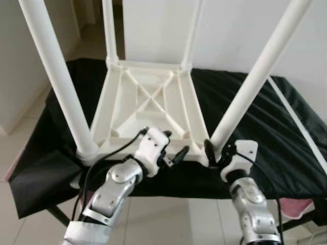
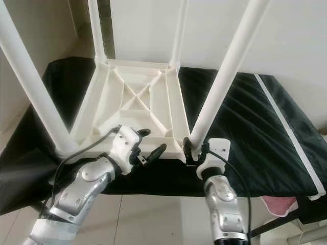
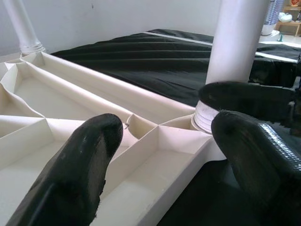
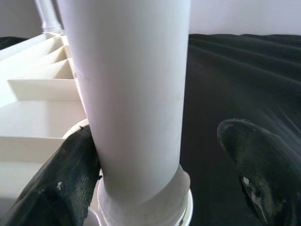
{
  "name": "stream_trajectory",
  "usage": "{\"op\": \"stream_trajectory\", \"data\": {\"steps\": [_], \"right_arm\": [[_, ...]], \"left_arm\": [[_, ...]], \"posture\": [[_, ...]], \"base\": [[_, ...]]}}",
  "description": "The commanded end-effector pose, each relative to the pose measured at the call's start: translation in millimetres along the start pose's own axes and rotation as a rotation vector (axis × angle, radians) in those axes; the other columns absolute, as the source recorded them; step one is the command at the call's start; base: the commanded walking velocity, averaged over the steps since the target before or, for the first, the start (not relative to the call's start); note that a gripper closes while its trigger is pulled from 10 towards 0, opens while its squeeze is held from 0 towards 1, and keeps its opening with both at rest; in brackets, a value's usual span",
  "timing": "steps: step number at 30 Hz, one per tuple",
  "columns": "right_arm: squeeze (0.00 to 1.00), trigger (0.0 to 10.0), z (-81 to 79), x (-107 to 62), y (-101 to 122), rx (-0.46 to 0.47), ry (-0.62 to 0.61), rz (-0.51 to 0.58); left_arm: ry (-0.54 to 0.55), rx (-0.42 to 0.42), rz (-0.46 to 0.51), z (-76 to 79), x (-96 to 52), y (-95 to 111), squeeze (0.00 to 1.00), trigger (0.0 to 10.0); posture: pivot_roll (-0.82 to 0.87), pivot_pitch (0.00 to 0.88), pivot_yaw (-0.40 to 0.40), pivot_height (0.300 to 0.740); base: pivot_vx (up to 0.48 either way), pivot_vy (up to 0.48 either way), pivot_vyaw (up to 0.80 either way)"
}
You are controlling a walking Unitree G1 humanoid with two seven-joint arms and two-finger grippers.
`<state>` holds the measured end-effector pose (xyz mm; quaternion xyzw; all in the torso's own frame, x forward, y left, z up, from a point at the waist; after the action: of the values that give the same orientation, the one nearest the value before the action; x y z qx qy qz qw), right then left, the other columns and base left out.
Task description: Building children table
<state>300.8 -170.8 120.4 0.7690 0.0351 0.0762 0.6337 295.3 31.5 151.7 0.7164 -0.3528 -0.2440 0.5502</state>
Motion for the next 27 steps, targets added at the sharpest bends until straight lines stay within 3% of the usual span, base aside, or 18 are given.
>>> {"op": "stream_trajectory", "data": {"steps": [1,3,7,13,14,15,16,17,27], "right_arm": [[0.0,10.0,6.6,1.2,1.6,-0.011,0.048,-0.017],[0.0,10.0,6.6,1.2,1.6,-0.011,0.048,-0.017],[0.0,10.0,4.6,14.6,0.1,-0.09,0.232,-0.079],[0.0,10.0,1.8,24.4,-0.6,-0.142,0.295,-0.097],[0.0,9.0,1.4,25.8,-2.4,-0.153,0.314,-0.111],[0.0,3.3,1.3,26.1,-4.2,-0.161,0.327,-0.122],[0.0,3.3,1.3,26.1,-4.2,-0.161,0.327,-0.122],[0.0,0.0,1.6,25.9,-5.8,-0.157,0.333,-0.132],[0.0,0.0,0.9,22.9,-10.2,-0.141,0.362,-0.152]], "left_arm": [[-0.086,-0.008,0.004,9.5,0.1,-0.1,0.0,10.0],[-0.086,-0.008,0.004,9.5,0.1,-0.1,0.0,10.0],[-0.134,-0.026,0.039,13.9,0.6,5.8,0.0,10.0],[-0.159,-0.033,0.043,18.8,-0.6,6.7,0.0,10.0],[-0.157,-0.025,0.037,18.3,-0.6,5.7,0.0,10.0],[-0.154,-0.014,0.03,17.4,-0.6,4.6,0.0,10.0],[-0.154,-0.014,0.03,17.4,-0.6,4.6,0.0,10.0],[-0.15,-0.005,0.025,16.3,-0.6,3.6,0.0,10.0],[-0.141,-0.005,0.024,14.1,-1.7,3.7,0.0,10.0]], "posture": [[0.01,0.0,-0.064,0.74],[0.01,0.0,-0.064,0.74],[0.0,0.0,-0.065,0.74],[0.01,0.0,-0.068,0.74],[0.01,0.0,-0.072,0.74],[0.01,0.0,-0.074,0.74],[0.01,0.0,-0.074,0.74],[0.02,0.0,-0.077,0.74],[0.02,0.0,-0.079,0.74]], "base": [[0.0,0.0,0.0],[0.0,0.0,0.0],[0.0,0.0,0.0],[0.0,0.0,0.0],[0.0,0.0,0.0],[0.0,0.0,0.0],[0.0,0.0,0.0],[0.0,0.0,0.0],[0.0,0.0,0.0]]}}
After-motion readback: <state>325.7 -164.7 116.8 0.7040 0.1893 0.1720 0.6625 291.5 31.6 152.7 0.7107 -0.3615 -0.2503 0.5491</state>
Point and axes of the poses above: a point about 5 cm out from each wrist's last joint towards the gripper, its own x axis pointing out of the wrist towards the gripper, its own y axis along the axis of the wrist's last joint, z = x × y, the point moved 3 cm from there along x, pointing out of the wrist towards the gripper, and after that the axes turned 7 degrees about x, right-handed, at the moved point
